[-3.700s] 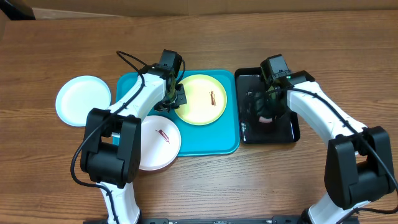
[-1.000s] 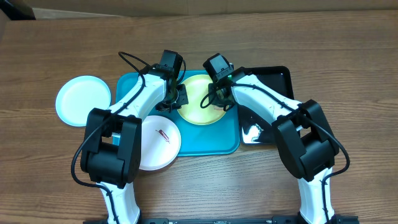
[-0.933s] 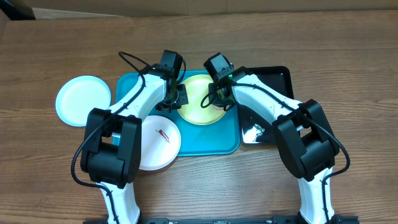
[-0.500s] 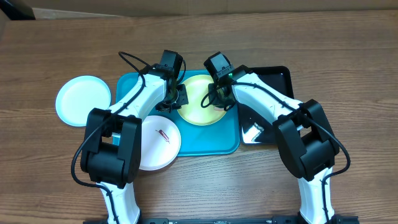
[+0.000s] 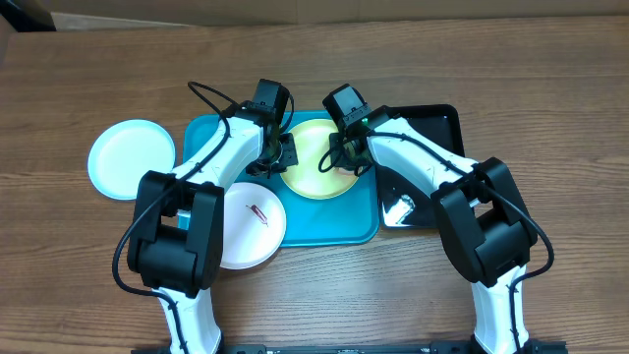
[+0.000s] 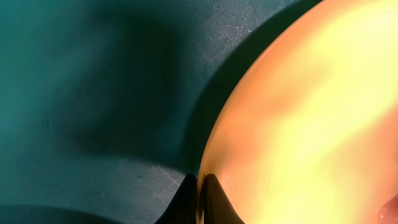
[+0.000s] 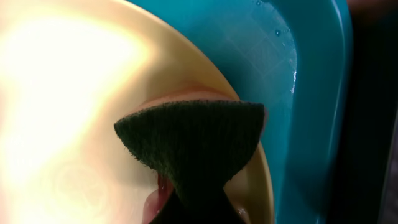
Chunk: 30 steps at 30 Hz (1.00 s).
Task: Clean dirty plates on tray and stack at the side
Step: 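Scrub the yellow plate's surface with the sponge in the right gripper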
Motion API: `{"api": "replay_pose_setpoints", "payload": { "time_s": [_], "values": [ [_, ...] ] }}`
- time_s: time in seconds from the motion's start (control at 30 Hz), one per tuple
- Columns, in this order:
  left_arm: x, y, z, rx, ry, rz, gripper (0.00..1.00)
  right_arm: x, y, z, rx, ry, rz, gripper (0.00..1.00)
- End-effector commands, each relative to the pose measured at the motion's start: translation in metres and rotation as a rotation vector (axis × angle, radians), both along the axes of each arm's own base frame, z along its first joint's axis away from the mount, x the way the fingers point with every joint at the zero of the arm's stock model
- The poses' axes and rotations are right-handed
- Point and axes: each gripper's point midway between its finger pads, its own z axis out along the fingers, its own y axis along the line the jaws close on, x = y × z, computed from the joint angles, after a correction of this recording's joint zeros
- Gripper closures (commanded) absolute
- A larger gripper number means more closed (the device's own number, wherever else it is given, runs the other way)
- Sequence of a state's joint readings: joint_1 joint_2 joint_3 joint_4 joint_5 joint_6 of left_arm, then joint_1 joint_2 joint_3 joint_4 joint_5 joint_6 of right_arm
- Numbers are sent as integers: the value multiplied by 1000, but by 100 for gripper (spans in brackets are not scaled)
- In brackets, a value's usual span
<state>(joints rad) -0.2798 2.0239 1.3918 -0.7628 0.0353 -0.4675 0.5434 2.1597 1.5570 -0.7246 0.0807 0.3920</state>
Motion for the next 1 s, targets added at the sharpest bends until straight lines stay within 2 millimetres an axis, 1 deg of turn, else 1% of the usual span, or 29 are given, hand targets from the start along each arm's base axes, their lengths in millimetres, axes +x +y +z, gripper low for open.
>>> {"api": "replay_pose_setpoints", "payload": {
  "time_s": [0.0,0.13,0.27,0.47,0.6,0.67,0.7,0.8,0.83,0.87,0.97],
  "values": [
    [-11,3,-9,22,35,-22,96,-13,-5,-19,10,56,-2,96],
    [-11,3,-9,22,34,-22,96,-25,5,-23,68,111,19,96],
    [-10,2,-9,21,32,-22,96,-33,20,-21,144,151,49,96],
    [-10,2,-9,21,31,-22,96,-40,41,-15,249,186,87,96],
    [-10,2,-9,21,32,-22,96,-38,49,-11,293,183,106,96],
    [-10,2,-9,21,33,-22,96,-33,56,-2,341,176,131,96],
    [-10,2,-9,21,32,-23,96,-30,61,6,376,171,160,96],
    [-10,2,-9,21,32,-23,96,-21,78,44,522,147,267,96],
    [-10,2,-9,21,32,-23,96,-17,78,58,558,138,278,96],
    [-10,2,-9,21,32,-23,96,-13,77,65,567,130,274,96],
    [-11,2,-9,22,33,-23,96,0,57,94,571,97,247,96]
  ]
}}
